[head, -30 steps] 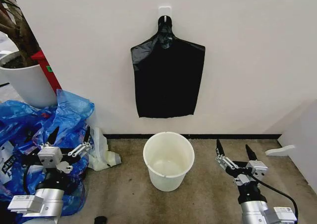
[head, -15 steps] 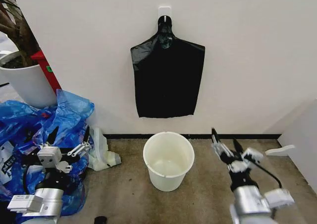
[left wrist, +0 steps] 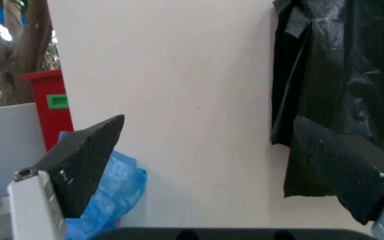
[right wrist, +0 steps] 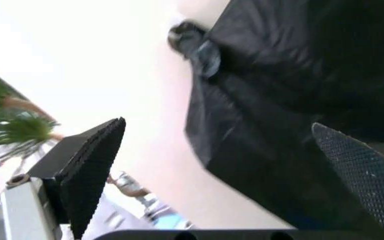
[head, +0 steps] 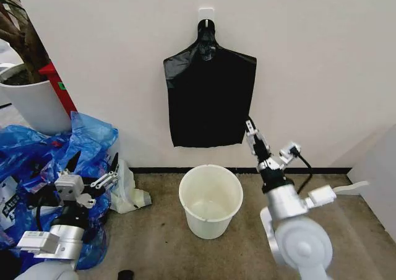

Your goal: Place the garbage bag over the trash bin.

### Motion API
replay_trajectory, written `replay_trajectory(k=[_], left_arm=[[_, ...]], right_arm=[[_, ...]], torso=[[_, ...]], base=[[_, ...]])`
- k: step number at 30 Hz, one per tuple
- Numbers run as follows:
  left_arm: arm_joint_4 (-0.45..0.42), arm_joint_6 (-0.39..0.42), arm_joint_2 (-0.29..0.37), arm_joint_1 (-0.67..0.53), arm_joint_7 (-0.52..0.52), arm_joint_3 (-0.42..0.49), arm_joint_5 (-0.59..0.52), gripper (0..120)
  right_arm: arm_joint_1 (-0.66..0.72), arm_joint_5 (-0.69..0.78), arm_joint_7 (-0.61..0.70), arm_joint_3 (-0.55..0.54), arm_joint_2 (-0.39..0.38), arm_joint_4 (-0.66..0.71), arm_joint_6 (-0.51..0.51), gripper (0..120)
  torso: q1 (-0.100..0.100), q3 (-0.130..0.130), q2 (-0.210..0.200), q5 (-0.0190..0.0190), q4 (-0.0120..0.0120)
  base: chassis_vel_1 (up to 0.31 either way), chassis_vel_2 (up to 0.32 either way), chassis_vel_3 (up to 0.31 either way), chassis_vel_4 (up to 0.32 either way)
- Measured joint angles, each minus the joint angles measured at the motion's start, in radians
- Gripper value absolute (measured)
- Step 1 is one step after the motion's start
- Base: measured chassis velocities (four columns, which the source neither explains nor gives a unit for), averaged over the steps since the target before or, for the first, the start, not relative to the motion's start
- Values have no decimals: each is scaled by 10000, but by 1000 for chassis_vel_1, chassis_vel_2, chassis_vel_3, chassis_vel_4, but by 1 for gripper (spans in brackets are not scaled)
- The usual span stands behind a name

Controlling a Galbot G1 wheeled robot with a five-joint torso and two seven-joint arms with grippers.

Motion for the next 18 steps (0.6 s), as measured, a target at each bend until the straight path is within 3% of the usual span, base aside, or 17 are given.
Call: replay_trajectory(k=[8,18], left_arm=[[20,30,7,-20,1,-26,31,100],[60,56,-6,-61,29,18,57,100]], right_arm=[[2439,1390,982,-1118,82,-1889,88,100],[4736,1787,1727,-1444,480,-3338,571,100]], torso=[[1,1,-1,-2,2],[0,-1,0,-3,1]], base=[[0,0,0,0],[0,0,0,0]])
